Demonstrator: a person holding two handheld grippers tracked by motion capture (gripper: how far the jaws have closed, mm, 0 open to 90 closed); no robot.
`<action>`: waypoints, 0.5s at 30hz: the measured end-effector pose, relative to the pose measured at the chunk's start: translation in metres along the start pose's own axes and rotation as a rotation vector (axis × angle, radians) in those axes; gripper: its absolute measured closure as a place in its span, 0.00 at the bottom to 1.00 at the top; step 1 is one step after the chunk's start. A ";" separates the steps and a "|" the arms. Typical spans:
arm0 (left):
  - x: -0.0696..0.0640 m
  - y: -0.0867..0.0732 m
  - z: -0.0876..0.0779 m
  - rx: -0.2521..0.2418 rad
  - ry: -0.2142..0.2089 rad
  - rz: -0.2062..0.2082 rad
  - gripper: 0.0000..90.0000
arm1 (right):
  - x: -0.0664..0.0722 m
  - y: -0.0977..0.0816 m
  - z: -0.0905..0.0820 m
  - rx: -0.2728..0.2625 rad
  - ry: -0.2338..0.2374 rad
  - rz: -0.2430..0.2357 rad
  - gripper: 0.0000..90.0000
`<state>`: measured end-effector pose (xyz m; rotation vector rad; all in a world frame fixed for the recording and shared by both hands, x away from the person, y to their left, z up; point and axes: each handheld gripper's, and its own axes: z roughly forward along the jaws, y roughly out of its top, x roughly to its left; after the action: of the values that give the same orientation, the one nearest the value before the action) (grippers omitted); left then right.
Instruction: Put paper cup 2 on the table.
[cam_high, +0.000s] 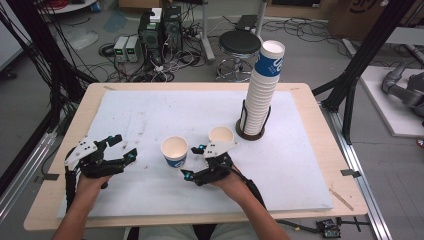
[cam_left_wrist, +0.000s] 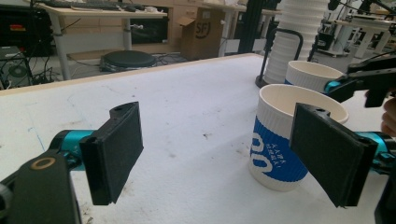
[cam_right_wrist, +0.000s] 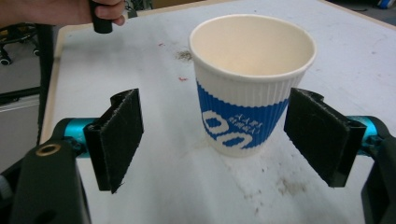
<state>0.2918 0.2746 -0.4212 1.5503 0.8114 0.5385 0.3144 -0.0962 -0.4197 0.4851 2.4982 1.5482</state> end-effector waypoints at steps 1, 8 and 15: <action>0.000 0.000 0.000 -0.001 -0.001 0.002 0.19 | 0.001 0.000 -0.004 -0.003 -0.003 -0.002 0.22; -0.001 0.002 0.003 -0.016 -0.010 0.001 0.19 | -0.002 -0.007 -0.056 -0.093 -0.059 0.013 0.22; -0.004 0.004 0.005 -0.036 -0.015 0.004 0.19 | -0.015 -0.020 -0.099 -0.138 -0.158 0.042 0.22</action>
<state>0.2932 0.2684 -0.4176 1.5215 0.7830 0.5415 0.2948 -0.1931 -0.3932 0.6158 2.2604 1.6161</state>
